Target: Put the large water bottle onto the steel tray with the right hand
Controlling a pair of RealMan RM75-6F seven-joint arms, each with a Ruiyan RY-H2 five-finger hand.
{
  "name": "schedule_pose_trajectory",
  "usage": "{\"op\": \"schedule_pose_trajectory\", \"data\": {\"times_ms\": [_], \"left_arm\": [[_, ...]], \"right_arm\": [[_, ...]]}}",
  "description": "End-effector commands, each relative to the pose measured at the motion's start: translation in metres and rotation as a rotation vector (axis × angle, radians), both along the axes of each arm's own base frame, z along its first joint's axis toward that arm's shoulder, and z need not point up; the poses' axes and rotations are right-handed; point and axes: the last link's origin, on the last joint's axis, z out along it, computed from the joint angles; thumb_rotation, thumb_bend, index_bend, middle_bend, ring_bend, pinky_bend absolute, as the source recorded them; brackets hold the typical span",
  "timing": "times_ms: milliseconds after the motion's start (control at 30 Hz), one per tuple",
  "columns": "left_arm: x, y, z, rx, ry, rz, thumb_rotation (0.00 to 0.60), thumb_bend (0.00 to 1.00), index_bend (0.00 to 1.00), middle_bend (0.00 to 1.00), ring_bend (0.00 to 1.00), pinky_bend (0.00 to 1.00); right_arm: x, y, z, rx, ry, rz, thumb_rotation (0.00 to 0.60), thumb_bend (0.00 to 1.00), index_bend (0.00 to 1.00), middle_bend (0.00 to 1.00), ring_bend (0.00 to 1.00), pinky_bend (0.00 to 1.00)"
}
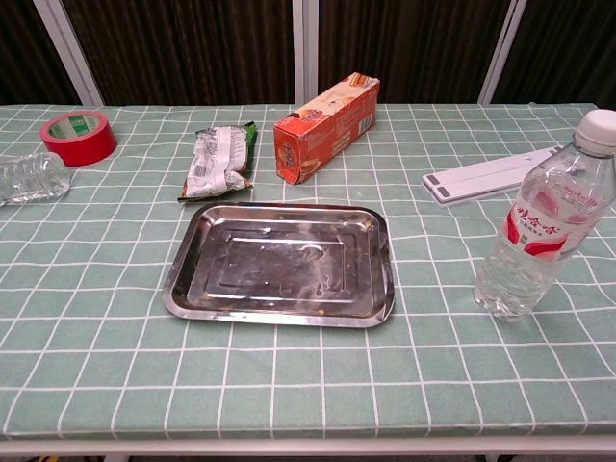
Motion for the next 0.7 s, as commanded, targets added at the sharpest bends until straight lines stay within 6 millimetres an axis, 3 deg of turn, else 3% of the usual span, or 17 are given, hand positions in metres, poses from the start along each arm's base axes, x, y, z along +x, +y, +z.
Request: {"op": "schedule_pose_trajectory", "data": {"times_ms": [33,167,333,533,600,700], "left_arm": [[0.0,0.0,-0.003,-0.013,-0.003,-0.004,0.6,0.19,0.18,0.19,0.1,0.16],[0.003,0.001,-0.004,-0.019,-0.001,-0.012,0.6,0.19,0.18,0.19,0.1,0.16],[0.009,0.001,-0.001,-0.021,0.005,-0.03,0.6,0.19,0.18,0.19,0.1,0.16],[0.008,0.003,-0.002,-0.035,-0.015,-0.016,0.6,0.19,0.18,0.19,0.1,0.16],[0.007,0.003,-0.005,-0.045,-0.019,-0.012,0.6,0.19,0.18,0.19,0.1,0.16],[0.005,0.003,-0.009,-0.06,-0.018,-0.01,0.6,0.19,0.18,0.19,0.1,0.16]], "right_arm": [[-0.001,0.0,0.0,-0.001,-0.005,-0.005,0.6,0.1,0.08,0.1,0.0,0.04],[-0.004,0.0,-0.001,0.002,-0.038,-0.018,0.6,0.1,0.08,0.11,0.0,0.06],[-0.008,0.001,-0.011,0.01,-0.216,-0.044,0.6,0.1,0.08,0.16,0.03,0.12],[-0.011,0.003,-0.025,0.057,-0.393,-0.089,0.6,0.06,0.08,0.18,0.09,0.12],[-0.005,0.004,-0.029,0.103,-0.522,-0.089,0.6,0.03,0.08,0.18,0.09,0.12],[0.013,0.003,-0.031,0.217,-0.92,-0.033,0.6,0.0,0.07,0.16,0.09,0.13]]}}
